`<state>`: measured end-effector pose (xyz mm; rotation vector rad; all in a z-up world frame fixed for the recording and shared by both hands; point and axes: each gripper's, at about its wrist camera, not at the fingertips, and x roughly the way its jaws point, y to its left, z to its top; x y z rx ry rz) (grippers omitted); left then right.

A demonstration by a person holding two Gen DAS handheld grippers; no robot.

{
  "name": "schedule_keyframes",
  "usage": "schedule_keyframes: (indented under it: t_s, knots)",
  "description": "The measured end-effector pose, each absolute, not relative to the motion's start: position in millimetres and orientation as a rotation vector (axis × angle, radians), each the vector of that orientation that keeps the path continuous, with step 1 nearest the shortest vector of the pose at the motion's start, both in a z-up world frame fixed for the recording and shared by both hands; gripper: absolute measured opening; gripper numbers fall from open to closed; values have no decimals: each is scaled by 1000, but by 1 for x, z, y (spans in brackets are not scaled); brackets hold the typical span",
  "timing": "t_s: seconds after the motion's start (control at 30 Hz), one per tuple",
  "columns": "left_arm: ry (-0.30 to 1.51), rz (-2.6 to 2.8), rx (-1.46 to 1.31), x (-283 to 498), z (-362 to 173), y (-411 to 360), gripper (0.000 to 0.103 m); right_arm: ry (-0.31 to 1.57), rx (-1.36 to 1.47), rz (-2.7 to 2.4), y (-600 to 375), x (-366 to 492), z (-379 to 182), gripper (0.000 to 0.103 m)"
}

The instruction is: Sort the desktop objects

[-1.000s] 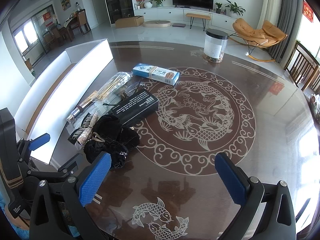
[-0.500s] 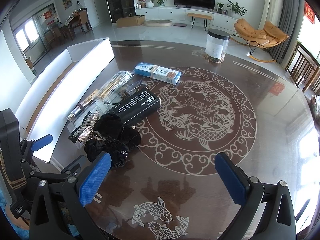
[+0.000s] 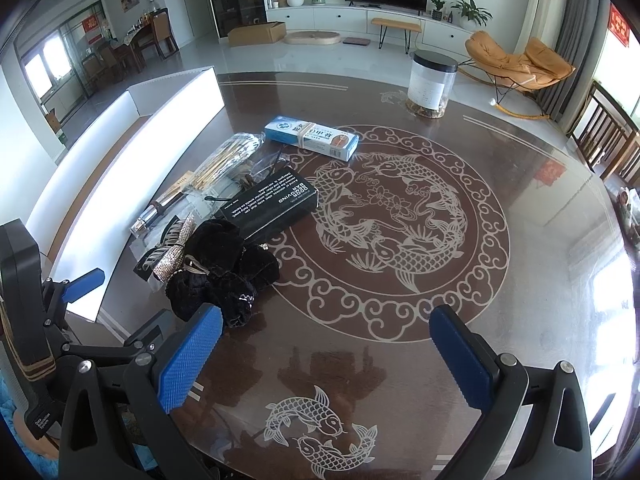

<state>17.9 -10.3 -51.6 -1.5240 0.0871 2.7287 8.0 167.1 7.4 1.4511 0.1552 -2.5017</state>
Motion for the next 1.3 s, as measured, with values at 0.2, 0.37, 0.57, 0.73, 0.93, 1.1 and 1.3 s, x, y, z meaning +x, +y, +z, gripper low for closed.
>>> schedule_keyframes:
  t_s: [0.2,0.37,0.57,0.73,0.93,1.1,1.3]
  knots:
    - [41,2711,-1469,15,-44,-13,103,101,1422,-2514,149,19,13,103]
    - [-15,2691,-1428,18,-41,-20,103,-36,1518,-2529,152,39,-16,103]
    - [-71,2715,-1376,26,-42,-39,103,-69,1431,-2606,143,53,-6,103]
    - [-52,2769,-1274,35,-30,-51,103,-120,1292,-2728,147,60,15,103]
    - [-31,2791,-1161,47,-12,-53,103,-135,1165,-2938,169,92,28,103]
    - [-50,2773,-1137,60,-6,-56,103,-176,1118,-3025,185,123,30,103]
    - [-47,2780,-1108,76,1,-64,103,-158,1084,-3066,190,142,38,103]
